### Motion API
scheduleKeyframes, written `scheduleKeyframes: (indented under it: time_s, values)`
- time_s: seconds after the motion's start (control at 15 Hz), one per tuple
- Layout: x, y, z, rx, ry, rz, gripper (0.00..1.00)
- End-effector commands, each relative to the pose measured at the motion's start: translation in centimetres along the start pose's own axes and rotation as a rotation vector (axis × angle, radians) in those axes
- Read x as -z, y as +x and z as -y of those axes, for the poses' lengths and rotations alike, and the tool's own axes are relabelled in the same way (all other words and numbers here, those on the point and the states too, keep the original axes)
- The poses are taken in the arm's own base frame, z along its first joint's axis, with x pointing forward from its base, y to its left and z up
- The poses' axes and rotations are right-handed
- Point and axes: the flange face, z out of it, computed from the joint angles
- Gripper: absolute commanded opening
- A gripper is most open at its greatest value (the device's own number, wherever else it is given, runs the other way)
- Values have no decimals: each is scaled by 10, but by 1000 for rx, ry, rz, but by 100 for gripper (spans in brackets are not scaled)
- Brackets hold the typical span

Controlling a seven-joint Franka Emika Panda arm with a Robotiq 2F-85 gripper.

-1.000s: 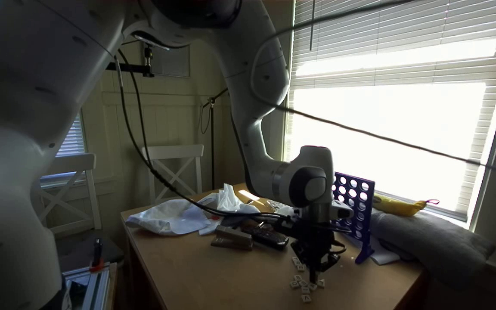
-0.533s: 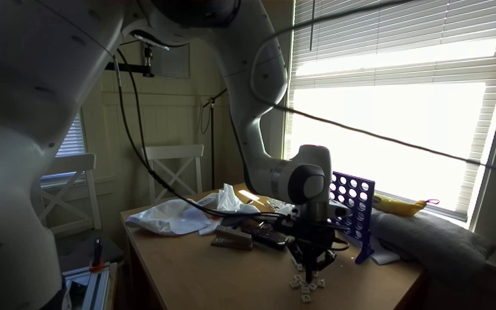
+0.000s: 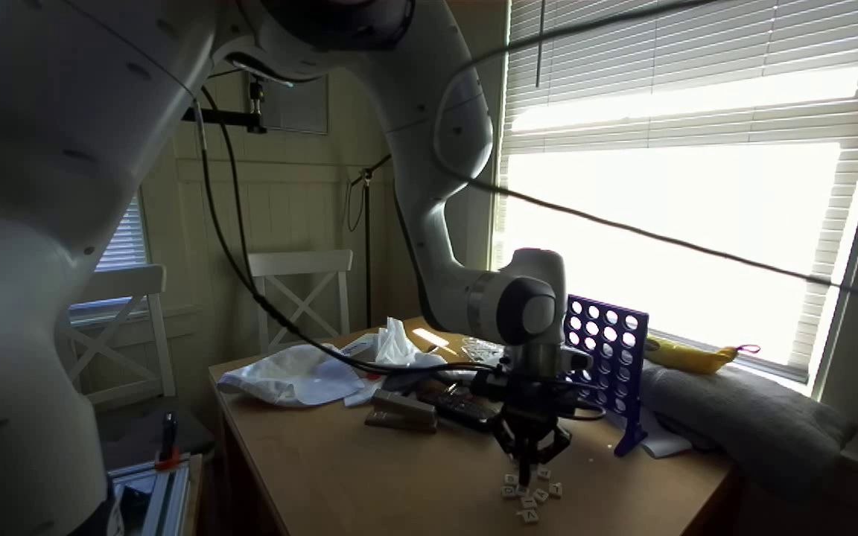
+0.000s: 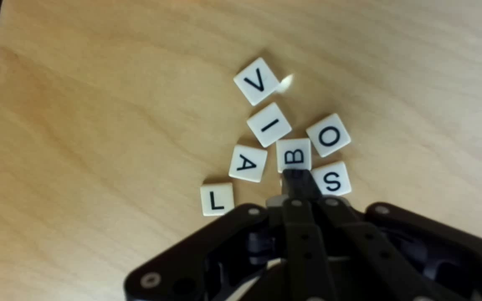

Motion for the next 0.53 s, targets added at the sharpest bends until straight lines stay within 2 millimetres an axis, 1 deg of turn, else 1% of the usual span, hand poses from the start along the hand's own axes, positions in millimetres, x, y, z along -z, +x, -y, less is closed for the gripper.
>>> scheduleKeyframes:
  time_s: [0.0,0.47]
  values:
    - [-12,7,9,77,-8,57,0]
    - [-13,19,18,189,-56,114,0]
